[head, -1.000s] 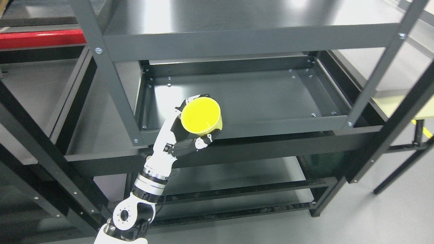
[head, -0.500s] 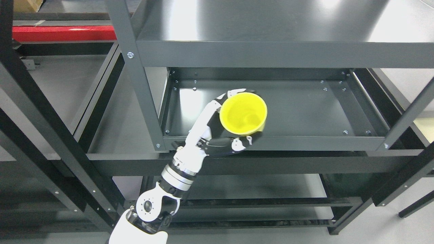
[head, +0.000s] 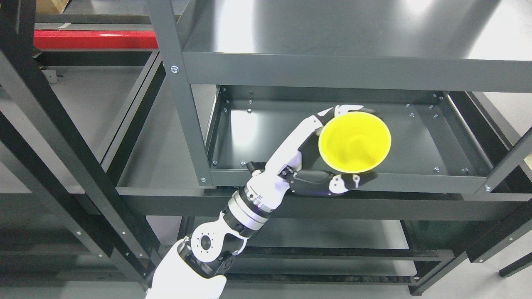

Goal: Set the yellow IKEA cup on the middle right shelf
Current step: 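Raise the yellow cup with the left hand onto the upper shelf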

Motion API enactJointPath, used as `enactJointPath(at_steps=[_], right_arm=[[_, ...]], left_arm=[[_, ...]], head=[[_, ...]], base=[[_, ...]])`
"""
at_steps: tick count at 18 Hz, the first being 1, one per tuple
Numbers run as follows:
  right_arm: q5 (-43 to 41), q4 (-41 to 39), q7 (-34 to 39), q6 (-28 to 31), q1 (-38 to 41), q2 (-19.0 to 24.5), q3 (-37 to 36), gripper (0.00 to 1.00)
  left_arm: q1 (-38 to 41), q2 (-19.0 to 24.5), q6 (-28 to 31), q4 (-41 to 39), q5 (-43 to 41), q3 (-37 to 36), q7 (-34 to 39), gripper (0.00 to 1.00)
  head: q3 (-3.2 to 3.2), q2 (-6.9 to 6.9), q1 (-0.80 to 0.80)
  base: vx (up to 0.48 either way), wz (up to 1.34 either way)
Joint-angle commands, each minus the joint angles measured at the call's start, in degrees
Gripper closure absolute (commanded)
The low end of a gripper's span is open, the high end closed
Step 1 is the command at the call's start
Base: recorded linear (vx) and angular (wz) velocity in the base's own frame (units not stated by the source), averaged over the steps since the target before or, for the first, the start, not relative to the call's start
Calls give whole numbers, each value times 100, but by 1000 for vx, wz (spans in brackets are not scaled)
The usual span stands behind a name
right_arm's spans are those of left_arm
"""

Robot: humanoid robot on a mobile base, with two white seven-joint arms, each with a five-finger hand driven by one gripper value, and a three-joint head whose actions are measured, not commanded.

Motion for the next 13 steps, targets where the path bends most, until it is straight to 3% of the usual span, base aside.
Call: enactJointPath(at_steps=[1,9,12,13], right_arm=[[-141,0,-5,5,79,-100,97,1],[-141,0,-5,5,79,-100,97,1],[-141,0,-5,5,79,-100,97,1],[-141,0,-5,5,79,-100,97,1]], left_arm=[[-924,100,4,-184,476,-554,12,98],[-2313,100,698,61,1066,571,100,98],[-2954,100,900,509,1390,572,625,100],[-3165,100,1301,632,1749,519,1028,100]], head=[[0,0,0],[0,0,0],[0,0,0],[0,0,0]], base=[[0,0],[0,0],[0,0],[0,0]])
